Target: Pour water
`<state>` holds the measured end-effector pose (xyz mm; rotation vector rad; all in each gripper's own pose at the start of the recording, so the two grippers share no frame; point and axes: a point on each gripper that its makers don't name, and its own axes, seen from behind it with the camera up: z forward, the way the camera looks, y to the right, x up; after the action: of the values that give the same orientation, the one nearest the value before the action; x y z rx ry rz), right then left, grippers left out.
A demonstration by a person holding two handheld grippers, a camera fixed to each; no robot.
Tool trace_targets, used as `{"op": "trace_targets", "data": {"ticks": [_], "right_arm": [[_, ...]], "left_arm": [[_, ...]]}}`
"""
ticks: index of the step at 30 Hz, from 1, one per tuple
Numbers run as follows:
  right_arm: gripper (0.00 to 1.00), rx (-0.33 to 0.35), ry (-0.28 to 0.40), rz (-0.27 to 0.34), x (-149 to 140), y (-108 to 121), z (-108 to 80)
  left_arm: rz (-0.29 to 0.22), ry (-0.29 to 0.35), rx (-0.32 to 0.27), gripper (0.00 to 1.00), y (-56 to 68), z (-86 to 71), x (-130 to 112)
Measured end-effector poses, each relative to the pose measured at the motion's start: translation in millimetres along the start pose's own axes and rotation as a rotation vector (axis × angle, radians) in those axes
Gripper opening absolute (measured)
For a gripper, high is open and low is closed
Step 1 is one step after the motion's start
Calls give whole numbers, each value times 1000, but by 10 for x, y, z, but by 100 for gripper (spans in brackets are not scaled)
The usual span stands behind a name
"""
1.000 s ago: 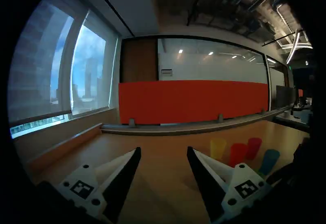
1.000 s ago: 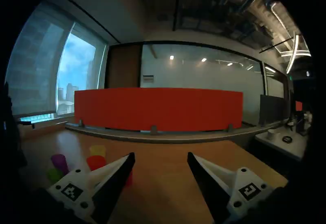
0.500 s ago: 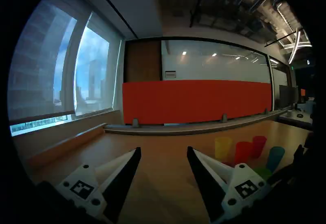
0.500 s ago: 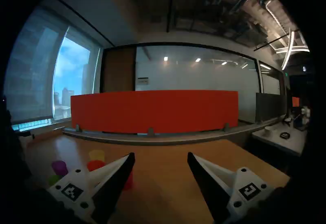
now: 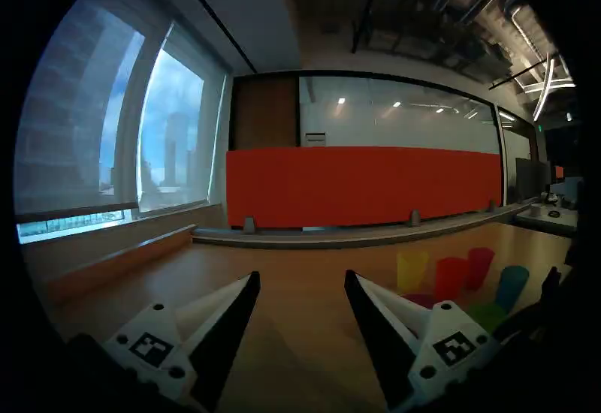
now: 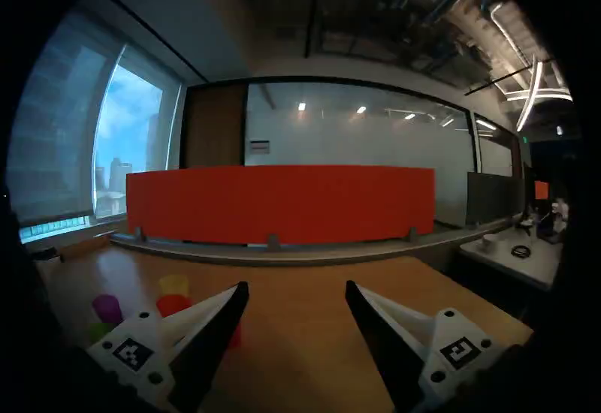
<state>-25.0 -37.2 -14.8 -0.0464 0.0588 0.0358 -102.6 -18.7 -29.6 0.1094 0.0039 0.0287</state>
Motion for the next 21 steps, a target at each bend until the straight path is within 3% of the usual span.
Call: {"op": "trace_targets", "data": {"ticks": [14, 21], "right_arm": [[100, -1, -12, 10, -61, 50, -43], [100, 0, -21, 17, -91, 58, -55]], "left_arm": [[13, 13, -6, 83, 46, 21, -171], [-8, 7, -4, 83, 24, 29, -236]]}}
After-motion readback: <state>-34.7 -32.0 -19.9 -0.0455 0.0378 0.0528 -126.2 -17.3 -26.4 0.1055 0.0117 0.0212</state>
